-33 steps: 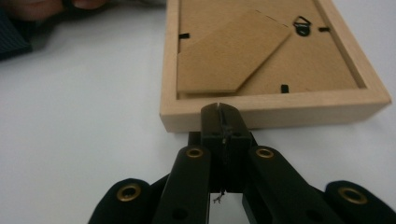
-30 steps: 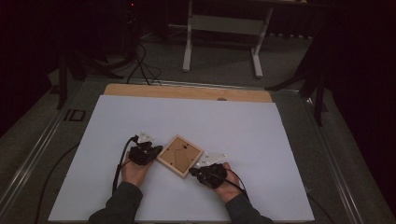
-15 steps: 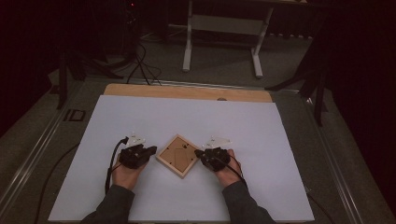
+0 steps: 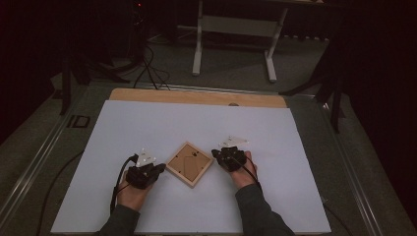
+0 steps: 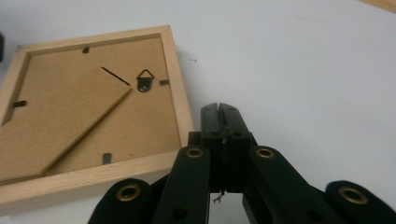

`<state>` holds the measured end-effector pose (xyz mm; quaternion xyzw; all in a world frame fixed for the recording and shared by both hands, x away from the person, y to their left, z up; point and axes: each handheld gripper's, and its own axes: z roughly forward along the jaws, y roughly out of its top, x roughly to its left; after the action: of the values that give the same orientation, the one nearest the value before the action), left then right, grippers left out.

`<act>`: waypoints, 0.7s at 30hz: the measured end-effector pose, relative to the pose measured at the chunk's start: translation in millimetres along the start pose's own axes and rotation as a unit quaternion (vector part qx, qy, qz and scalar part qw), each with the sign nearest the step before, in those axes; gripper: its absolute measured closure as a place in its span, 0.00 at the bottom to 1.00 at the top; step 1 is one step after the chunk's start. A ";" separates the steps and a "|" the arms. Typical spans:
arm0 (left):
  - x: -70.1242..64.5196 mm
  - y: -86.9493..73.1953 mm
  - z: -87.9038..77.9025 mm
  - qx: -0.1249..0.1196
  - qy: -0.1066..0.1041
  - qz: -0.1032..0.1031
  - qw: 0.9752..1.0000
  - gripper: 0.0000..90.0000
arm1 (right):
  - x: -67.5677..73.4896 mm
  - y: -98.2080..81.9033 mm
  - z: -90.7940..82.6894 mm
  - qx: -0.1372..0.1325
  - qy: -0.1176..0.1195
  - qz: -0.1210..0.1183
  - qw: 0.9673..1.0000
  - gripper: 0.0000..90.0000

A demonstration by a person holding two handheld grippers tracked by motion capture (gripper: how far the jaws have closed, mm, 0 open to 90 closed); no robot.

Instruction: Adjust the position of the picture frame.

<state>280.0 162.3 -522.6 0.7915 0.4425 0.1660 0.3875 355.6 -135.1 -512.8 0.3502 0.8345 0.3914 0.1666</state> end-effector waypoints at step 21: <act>-10.2 2.7 20.3 0.036 0.003 0.025 0.999 1.00 | 4.2 -3.4 5.5 0.029 0.011 -0.015 0.999 1.00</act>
<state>288.1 143.5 -532.9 0.8153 0.4296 0.1617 0.3530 354.1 -130.6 -519.0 0.3380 0.8525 0.3682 0.1530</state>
